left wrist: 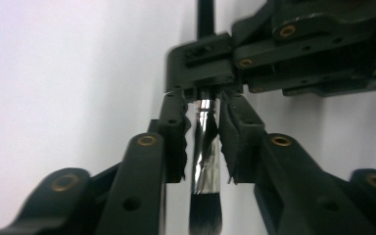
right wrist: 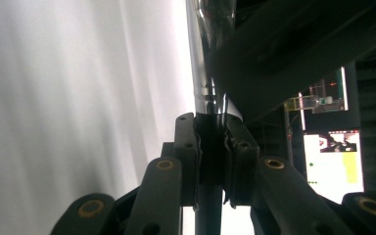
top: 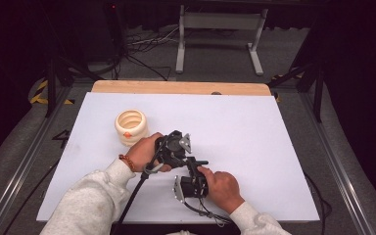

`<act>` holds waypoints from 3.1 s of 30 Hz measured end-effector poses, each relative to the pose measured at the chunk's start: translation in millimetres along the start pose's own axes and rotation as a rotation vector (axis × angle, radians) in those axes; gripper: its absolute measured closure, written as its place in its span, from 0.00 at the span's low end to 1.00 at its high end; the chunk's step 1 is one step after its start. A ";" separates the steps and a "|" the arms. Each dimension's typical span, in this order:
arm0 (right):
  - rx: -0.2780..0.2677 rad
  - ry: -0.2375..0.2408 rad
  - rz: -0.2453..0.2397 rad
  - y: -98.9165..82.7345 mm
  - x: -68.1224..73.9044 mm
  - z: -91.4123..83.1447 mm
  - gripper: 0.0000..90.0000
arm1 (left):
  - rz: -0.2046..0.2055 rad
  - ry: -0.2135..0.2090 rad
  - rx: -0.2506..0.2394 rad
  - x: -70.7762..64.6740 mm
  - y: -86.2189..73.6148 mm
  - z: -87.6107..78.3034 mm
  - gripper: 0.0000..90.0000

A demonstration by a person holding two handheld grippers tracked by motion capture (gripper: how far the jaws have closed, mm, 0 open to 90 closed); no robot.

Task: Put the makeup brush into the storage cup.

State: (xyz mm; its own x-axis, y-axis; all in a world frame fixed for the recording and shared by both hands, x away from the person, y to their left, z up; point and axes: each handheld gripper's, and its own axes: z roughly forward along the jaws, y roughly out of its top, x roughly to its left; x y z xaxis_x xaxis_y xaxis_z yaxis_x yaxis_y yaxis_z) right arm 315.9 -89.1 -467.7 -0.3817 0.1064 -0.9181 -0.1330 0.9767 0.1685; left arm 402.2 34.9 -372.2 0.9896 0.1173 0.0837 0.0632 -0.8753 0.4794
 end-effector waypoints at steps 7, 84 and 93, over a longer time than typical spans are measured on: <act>-0.005 0.034 0.060 -6.8 -5.0 0.3 0.89 | -0.034 0.111 -0.169 -7.9 -30.2 -21.9 0.66; -0.658 0.387 1.093 -42.2 -112.5 38.7 0.89 | -0.455 0.483 -0.656 -69.3 -234.2 -46.2 0.06; -0.705 0.384 1.131 -19.9 -126.1 50.7 0.89 | -0.455 0.473 -0.659 -68.5 -234.7 -46.0 0.06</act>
State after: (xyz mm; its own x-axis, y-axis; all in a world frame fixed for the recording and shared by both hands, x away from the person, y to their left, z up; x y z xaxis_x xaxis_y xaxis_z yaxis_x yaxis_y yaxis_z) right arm 413.0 -112.5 -373.4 -0.8004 0.5988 -0.0272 0.0286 0.0835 0.9961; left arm 313.6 253.8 -450.2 0.7229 0.6896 0.0435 0.2028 -0.2720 0.9407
